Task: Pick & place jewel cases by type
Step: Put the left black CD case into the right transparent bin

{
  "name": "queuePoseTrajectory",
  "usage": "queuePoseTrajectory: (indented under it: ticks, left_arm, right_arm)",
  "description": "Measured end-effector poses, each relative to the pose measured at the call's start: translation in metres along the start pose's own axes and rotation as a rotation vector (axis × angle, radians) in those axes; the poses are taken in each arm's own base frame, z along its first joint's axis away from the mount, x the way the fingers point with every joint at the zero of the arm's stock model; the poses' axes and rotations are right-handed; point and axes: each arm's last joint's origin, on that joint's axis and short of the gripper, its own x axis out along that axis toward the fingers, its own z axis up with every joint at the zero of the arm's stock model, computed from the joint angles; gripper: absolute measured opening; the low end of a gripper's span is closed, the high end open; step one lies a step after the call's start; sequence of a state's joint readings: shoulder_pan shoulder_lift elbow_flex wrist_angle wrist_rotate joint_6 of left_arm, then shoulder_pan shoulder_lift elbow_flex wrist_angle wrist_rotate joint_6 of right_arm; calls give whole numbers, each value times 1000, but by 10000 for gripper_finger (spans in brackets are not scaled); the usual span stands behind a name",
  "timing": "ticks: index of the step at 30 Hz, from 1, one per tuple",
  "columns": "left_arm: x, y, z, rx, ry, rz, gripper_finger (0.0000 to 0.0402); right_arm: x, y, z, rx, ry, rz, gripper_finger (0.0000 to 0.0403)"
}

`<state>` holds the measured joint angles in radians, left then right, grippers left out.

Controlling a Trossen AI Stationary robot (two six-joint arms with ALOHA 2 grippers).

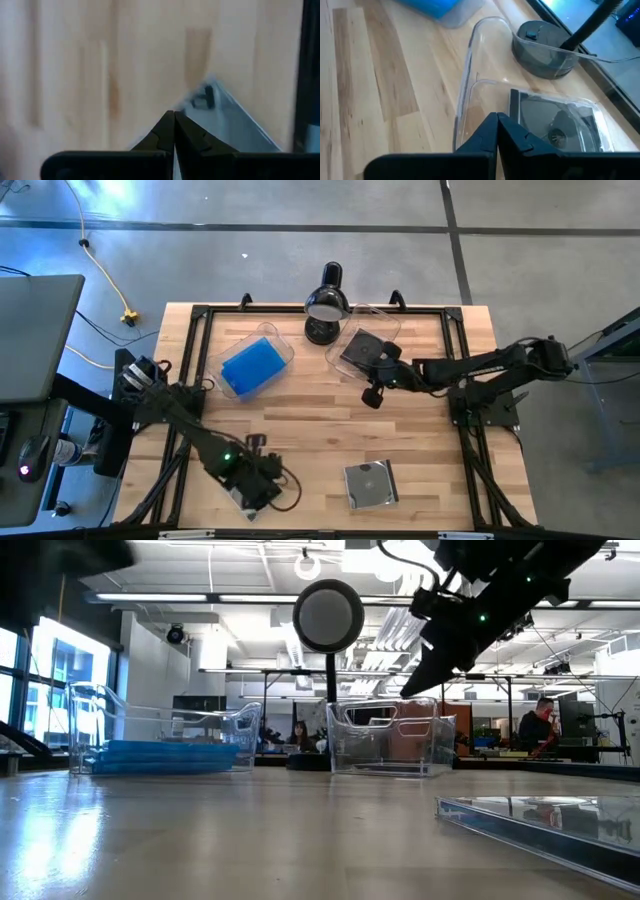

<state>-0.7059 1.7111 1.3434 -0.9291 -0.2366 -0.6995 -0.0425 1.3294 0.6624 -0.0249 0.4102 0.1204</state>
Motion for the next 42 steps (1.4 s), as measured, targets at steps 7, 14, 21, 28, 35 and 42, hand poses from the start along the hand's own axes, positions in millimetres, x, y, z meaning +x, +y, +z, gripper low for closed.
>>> queuePoseTrajectory:
  ticks: [7, 14, 21, 28, 35, 42]
  left_arm:
    - [-4, -25, -29, -202, 138, -65, 1]
    - [17, -51, -61, -346, 229, -184, 0]
    - [42, -59, -87, -318, 282, -278, 0]
    - [59, -59, -97, -244, 329, -318, 0]
    - [65, -43, -87, -70, 299, -251, 0]
    - [74, -13, -65, 84, 315, -217, 0]
  right_arm:
    - [-8, 16, 11, -75, -113, 50, 2]
    - [-29, 56, 32, -312, -239, 294, 1]
    - [-19, 87, 22, -348, -256, 403, 1]
    - [7, 106, 4, -381, -210, 496, 1]
    - [37, 122, 4, -395, -145, 597, 1]
    - [71, 140, 15, -414, -25, 657, 0]
